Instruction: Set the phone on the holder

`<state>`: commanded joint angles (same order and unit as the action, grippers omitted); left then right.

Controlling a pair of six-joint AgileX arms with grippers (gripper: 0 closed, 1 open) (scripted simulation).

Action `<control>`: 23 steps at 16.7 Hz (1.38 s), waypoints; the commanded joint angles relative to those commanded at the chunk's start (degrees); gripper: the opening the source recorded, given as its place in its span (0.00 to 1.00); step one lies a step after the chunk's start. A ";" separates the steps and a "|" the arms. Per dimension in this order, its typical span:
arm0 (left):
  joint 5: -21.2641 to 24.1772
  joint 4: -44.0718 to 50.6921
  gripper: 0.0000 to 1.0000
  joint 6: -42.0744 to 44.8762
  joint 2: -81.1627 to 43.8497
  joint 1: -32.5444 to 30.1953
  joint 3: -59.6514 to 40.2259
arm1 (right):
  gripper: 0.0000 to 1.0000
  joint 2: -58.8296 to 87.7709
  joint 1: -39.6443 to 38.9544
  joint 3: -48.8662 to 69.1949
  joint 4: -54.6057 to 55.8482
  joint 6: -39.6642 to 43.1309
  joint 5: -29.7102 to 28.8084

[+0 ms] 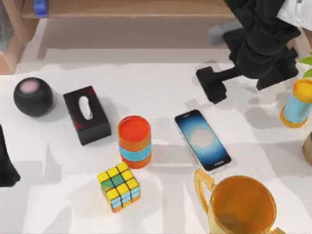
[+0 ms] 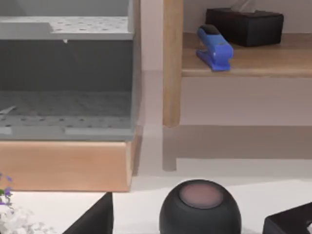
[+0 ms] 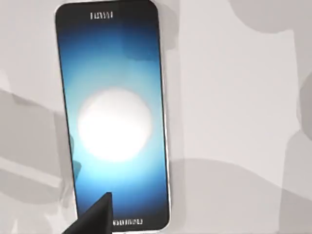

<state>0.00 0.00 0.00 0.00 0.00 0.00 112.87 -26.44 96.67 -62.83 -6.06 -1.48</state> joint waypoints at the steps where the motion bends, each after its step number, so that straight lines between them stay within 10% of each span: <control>1: 0.00 0.00 1.00 0.00 0.00 0.00 0.00 | 1.00 3.61 -1.31 2.14 -1.53 -0.65 0.21; 23: 0.00 0.00 1.00 0.00 0.00 0.00 0.00 | 1.00 19.98 -6.32 -0.87 9.86 -3.44 1.26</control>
<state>0.00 0.00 0.00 0.00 0.00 0.00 132.85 -32.76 95.81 -52.98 -9.50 -0.23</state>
